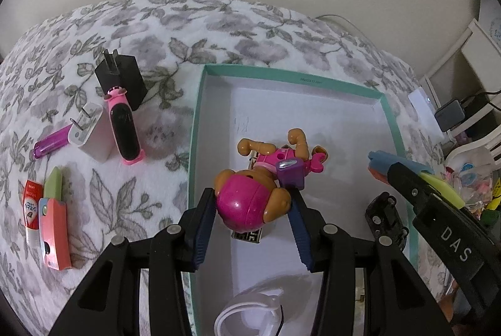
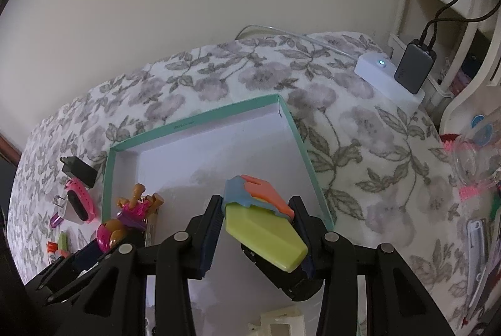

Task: Organize rigid objects
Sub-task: 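Carry the doll and fidget toy over the tray and open both tools, then move both tools back toward the remaining pile, then grasp the red-white tube with the left tool while the right tool grasps the pink-blue fidget toy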

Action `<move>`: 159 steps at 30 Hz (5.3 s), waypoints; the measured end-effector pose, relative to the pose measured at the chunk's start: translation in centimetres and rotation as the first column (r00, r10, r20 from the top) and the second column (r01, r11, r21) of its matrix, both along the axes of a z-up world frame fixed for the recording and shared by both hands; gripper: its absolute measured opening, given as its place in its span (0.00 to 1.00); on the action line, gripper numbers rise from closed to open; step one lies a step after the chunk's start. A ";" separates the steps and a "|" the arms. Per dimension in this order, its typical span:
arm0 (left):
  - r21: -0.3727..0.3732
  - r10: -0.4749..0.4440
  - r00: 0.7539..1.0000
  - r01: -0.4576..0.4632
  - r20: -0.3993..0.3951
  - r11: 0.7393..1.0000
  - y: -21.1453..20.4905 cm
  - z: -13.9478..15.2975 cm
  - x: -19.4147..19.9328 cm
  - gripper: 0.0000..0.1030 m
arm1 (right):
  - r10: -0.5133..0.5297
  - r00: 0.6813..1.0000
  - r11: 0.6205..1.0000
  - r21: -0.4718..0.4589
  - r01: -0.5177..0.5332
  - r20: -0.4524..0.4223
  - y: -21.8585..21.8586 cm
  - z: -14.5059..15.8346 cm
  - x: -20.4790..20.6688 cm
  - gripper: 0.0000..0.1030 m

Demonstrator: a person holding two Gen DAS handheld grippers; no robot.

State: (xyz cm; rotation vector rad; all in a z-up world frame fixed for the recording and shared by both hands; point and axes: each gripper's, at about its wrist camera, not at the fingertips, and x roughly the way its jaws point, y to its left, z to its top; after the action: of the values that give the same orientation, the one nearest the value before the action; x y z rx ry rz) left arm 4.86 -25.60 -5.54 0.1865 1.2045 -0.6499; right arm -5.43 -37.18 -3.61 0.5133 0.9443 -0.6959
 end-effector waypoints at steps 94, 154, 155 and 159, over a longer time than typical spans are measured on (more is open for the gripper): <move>0.157 0.463 0.886 -0.462 0.035 0.873 23.1 6.2 14.0 1.00 | 0.396 0.918 0.916 0.058 -0.397 0.027 18.5 0.9 13.7 1.00; 0.284 0.459 0.877 -0.408 -0.142 0.868 22.2 -2.9 13.9 1.00 | 0.543 0.821 0.839 0.065 -0.541 -0.176 26.0 -6.6 16.9 0.59; 0.283 0.455 0.879 -0.404 -0.142 0.870 22.0 -2.9 13.8 1.00 | 0.541 0.823 0.840 0.067 -0.538 -0.173 25.9 -6.6 16.8 0.57; 0.286 0.435 0.890 -0.386 -0.134 0.877 21.3 -3.0 13.7 1.00 | 0.536 0.829 0.844 0.080 -0.530 -0.162 24.7 -6.4 16.4 0.45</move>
State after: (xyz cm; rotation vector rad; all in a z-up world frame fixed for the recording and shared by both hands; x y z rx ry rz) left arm 18.59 -4.32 -8.55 0.0726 1.4621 -0.1379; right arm 10.99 -12.53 -9.99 0.1921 1.2050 -0.2161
